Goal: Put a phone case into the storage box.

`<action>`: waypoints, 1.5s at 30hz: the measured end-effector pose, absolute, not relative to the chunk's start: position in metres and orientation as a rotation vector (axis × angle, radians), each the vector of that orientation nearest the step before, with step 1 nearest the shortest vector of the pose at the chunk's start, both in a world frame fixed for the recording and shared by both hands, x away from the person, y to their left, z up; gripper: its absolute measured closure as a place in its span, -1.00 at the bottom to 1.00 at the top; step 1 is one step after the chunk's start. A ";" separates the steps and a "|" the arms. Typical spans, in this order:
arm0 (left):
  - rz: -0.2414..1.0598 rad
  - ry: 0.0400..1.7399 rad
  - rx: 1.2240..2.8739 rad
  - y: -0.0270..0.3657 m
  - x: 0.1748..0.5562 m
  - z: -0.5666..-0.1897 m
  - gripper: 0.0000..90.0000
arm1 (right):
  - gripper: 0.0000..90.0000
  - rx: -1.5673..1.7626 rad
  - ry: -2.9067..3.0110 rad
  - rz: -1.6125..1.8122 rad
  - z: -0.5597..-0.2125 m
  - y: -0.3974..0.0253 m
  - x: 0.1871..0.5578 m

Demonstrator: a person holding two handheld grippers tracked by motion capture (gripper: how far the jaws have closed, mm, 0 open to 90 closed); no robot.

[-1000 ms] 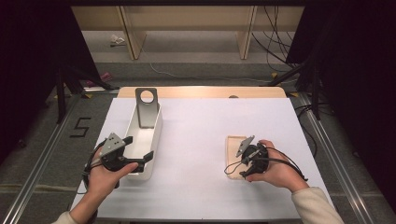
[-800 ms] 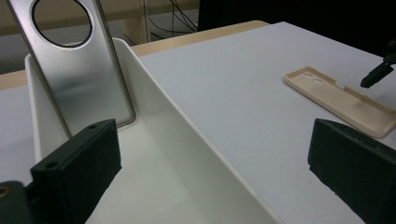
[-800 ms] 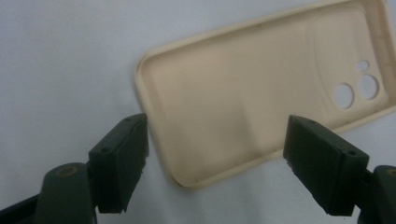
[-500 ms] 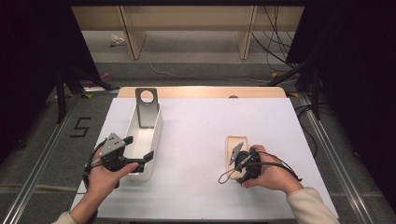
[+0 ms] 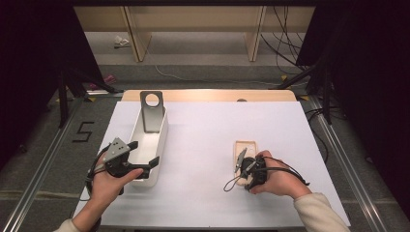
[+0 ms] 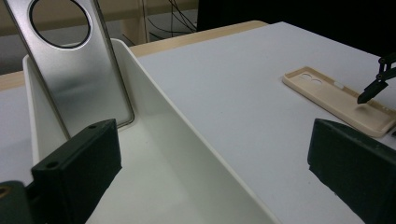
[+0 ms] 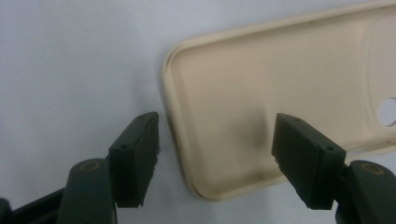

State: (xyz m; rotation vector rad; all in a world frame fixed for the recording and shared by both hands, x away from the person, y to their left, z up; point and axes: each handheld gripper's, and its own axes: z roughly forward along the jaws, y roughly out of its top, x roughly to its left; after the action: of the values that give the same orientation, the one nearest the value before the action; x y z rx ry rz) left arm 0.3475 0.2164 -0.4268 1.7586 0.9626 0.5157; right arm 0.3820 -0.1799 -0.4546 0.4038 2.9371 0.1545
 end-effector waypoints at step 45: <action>0.499 0.944 1.763 0.214 0.347 -0.428 -0.91 | 0.41 0.245 3.030 0.056 -0.452 -0.172 0.387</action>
State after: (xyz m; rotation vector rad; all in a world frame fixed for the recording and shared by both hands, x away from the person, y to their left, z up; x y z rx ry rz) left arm 0.3472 0.2140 -0.4277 1.7625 0.9435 0.4987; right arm 0.3867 -0.1715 -0.4523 0.2452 3.0296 0.0558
